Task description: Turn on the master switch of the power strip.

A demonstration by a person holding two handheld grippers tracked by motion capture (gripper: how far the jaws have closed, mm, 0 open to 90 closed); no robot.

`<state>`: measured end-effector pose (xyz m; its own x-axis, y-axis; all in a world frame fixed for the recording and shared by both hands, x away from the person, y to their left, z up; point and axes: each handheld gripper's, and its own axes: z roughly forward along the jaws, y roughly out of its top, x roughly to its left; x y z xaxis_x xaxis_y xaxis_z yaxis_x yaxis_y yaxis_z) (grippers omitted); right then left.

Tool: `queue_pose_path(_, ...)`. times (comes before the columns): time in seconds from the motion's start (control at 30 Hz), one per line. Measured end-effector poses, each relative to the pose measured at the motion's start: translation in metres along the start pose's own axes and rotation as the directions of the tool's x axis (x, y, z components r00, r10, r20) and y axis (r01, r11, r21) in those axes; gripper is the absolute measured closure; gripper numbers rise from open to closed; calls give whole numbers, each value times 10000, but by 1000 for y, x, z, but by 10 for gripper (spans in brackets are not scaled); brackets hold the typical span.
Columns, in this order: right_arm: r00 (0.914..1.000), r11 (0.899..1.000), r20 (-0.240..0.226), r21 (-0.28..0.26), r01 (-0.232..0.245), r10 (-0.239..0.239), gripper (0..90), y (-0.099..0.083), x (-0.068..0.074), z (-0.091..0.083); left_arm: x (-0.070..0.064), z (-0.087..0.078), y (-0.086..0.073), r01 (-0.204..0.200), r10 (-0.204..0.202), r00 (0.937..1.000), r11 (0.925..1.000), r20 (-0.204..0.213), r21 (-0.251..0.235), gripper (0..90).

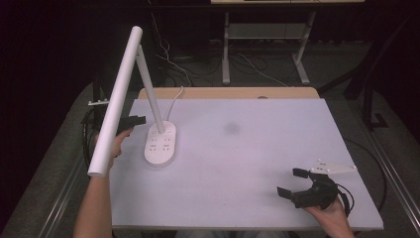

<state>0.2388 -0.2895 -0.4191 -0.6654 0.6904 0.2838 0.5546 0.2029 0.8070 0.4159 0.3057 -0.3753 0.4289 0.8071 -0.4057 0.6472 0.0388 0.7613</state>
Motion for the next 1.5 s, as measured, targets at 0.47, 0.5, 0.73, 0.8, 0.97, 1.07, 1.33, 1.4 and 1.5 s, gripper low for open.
queue_pose_path(0.47,9999,9999,-40,69,107,-107,2,-1,0,0,6,17,-11,213,-212,9998,9987,-37,453,806)
queue_pose_path(0.5,9999,9999,-48,70,103,-102,3,-1,0,0,6,18,-11,181,-176,9998,9986,-107,499,838)
queue_pose_path(0.73,9999,9999,-68,102,113,-112,2,0,0,0,2,28,-13,-103,135,9991,9967,-391,801,900)
queue_pose_path(0.8,9999,9999,-74,100,120,-119,3,-1,0,0,2,31,-14,-224,259,9989,9958,-388,886,900)
queue_pose_path(0.97,9998,9998,-85,106,162,-161,2,-1,0,0,0,37,-14,-328,381,9979,9946,-526,981,900)
queue_pose_path(1.07,9998,9998,-93,123,175,-174,2,-1,0,0,0,40,-15,-375,443,9971,9937,-626,1055,900)
queue_pose_path(1.33,9998,9997,-124,163,185,-183,2,-1,0,0,-2,45,-17,-431,564,9932,9908,-1016,1282,900)
queue_pose_path(1.4,9998,9997,-137,179,153,-150,3,-1,0,0,-3,47,-17,-525,673,9920,9894,-1071,1357,900)
queue_pose_path(1.5,9998,9997,-141,203,162,-159,3,-1,0,0,-4,50,-18,-614,785,9902,9876,-1156,1445,900)
